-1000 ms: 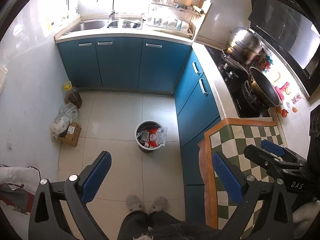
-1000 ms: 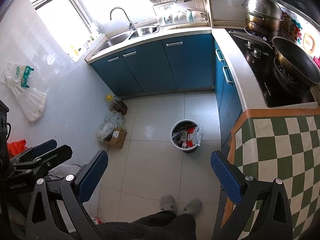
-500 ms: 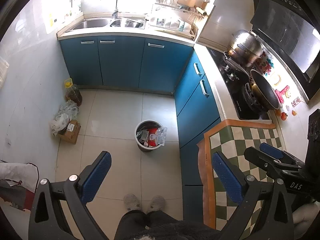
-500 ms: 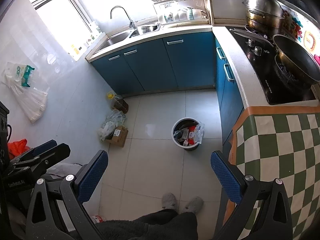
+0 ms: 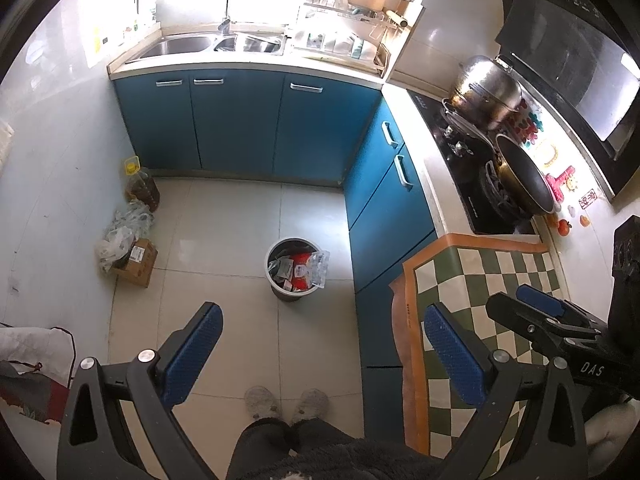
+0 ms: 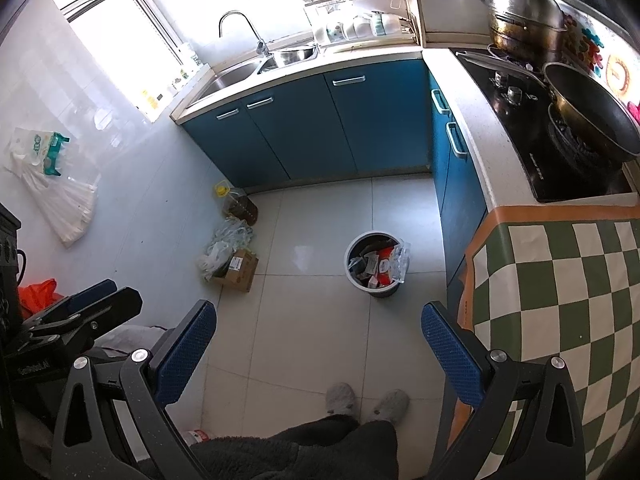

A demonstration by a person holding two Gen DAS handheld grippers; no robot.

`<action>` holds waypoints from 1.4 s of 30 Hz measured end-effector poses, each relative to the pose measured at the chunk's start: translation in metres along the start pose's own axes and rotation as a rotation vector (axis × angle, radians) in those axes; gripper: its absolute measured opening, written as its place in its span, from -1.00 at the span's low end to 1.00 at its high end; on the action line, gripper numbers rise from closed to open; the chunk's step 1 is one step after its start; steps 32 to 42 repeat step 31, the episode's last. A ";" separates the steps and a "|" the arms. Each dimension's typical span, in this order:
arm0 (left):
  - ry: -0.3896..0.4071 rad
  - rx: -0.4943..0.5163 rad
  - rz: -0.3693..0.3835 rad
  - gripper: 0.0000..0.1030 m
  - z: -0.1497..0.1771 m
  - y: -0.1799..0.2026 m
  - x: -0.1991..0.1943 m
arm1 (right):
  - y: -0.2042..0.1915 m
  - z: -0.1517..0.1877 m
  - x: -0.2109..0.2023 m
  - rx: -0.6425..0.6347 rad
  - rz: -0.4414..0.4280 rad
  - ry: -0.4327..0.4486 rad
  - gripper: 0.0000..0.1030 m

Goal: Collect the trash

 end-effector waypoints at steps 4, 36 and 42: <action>-0.004 0.003 0.005 1.00 0.001 0.002 0.001 | 0.001 0.000 0.000 0.000 -0.001 0.000 1.00; -0.008 -0.005 0.014 1.00 0.004 0.002 0.001 | -0.002 0.001 0.002 0.012 -0.002 -0.002 1.00; -0.008 -0.005 0.014 1.00 0.004 0.002 0.001 | -0.002 0.001 0.002 0.012 -0.002 -0.002 1.00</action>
Point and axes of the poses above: each gripper's, at about its wrist camera, not at the fingertips, and x roughly the way its jaws point, y to its right, z to its underside, the point moved 7 cm from there along x, roughly the way its jaws point, and after that the axes turned 6 degrees about -x, right-handed, at the moved point
